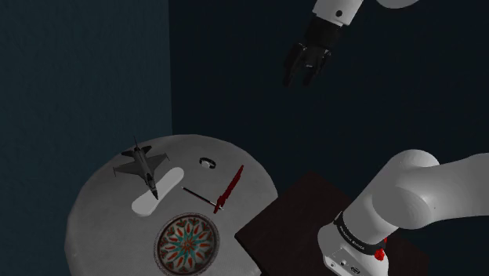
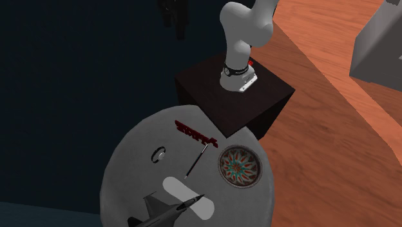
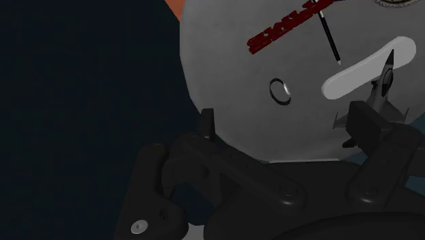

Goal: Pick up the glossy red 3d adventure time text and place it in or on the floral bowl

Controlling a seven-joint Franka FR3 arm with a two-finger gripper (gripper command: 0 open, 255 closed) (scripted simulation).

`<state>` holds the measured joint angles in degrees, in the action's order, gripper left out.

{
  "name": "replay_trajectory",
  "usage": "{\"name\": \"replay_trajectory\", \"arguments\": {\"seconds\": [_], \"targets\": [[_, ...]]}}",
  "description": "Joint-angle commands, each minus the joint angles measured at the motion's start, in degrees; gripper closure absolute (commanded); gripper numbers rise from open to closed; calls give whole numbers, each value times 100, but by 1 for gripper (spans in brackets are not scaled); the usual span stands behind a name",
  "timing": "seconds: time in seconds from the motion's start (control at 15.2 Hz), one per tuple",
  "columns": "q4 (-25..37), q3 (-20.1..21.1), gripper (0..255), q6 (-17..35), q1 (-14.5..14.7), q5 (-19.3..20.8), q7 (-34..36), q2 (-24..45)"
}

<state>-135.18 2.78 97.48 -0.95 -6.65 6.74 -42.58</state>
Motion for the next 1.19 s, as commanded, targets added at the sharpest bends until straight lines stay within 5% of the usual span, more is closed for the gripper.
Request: {"name": "replay_trajectory", "arguments": {"seconds": [0.0, 0.59, 1.12], "targets": [[0, 0, 0, 0, 0, 0, 0, 0], [-1373, 1070, 0, 1437, -289, -574, 2154, 161], [-1977, 2174, 0, 2959, -546, -1090, 4132, 1179]]}}
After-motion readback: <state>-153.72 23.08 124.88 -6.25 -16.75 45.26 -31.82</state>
